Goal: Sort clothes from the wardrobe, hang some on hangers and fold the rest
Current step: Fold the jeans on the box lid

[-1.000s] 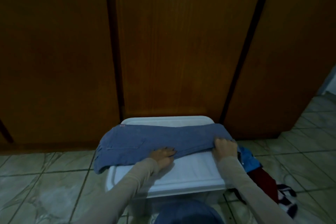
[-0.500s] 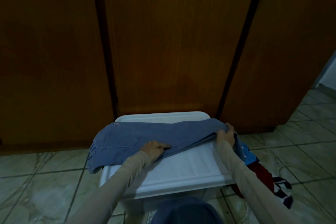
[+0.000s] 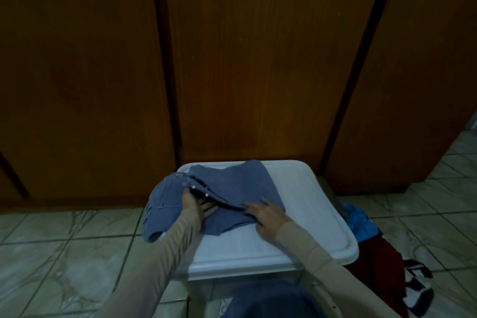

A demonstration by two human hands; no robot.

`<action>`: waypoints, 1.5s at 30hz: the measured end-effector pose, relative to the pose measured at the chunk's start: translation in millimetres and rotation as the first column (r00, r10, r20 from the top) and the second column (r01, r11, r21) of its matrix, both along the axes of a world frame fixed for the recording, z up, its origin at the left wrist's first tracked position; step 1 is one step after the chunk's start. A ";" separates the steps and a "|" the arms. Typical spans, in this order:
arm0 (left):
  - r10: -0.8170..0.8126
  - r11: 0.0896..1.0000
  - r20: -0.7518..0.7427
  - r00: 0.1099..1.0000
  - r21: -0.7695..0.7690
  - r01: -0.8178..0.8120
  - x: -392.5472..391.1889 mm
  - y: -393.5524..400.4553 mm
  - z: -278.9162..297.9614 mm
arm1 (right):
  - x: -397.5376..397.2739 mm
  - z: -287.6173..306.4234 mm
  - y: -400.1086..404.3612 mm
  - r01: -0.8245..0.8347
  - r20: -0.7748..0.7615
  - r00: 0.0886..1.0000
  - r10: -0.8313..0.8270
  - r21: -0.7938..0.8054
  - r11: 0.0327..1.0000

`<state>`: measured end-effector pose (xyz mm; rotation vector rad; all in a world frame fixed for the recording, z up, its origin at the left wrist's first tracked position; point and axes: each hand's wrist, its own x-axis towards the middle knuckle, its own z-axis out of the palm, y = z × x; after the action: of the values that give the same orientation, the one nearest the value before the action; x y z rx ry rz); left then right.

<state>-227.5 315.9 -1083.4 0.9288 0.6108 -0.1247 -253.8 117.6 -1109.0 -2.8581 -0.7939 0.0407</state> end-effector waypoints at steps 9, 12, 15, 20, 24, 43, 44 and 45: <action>0.076 0.833 -0.113 0.991 0.553 0.000 8.8 16.2 5.3 | 8.3 19.9 -18.7 0.346 0.078 0.934 -0.349 0.049 0.937; 0.061 0.624 -0.129 0.990 0.779 0.063 6.3 26.3 2.0 | 5.9 21.1 -22.9 0.417 -0.074 0.908 -0.411 0.091 0.904; -0.047 0.517 -0.185 0.982 0.836 0.183 2.9 31.4 2.6 | 9.0 26.6 -26.7 0.391 -0.189 0.910 -0.368 0.105 0.914; -0.160 0.379 -0.229 0.960 0.884 0.273 3.6 31.1 0.7 | 19.1 31.5 -34.6 0.426 -0.231 0.895 -0.382 0.187 0.885; -0.185 0.426 -0.236 0.954 0.855 0.294 4.1 26.9 1.8 | 20.7 38.5 -40.9 0.426 -0.040 0.903 -0.427 0.201 0.882; -0.449 0.497 -0.193 0.873 0.757 0.423 -12.5 -57.2 0.9 | -8.3 38.0 -111.4 0.701 0.167 0.684 -0.710 0.120 0.703; -0.459 0.484 -0.187 0.869 0.767 0.421 -13.8 -62.8 -0.1 | -11.4 36.2 -116.6 0.710 0.148 0.680 -0.718 0.110 0.695; -0.463 0.476 -0.178 0.868 0.776 0.413 -15.0 -66.3 1.4 | -13.7 34.4 -119.8 0.717 0.126 0.679 -0.723 0.095 0.690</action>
<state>-242.5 249.5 -1081.9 1.9854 0.3320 -0.3013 -267.5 -2.2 -1074.6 -2.9364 0.3761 -0.3007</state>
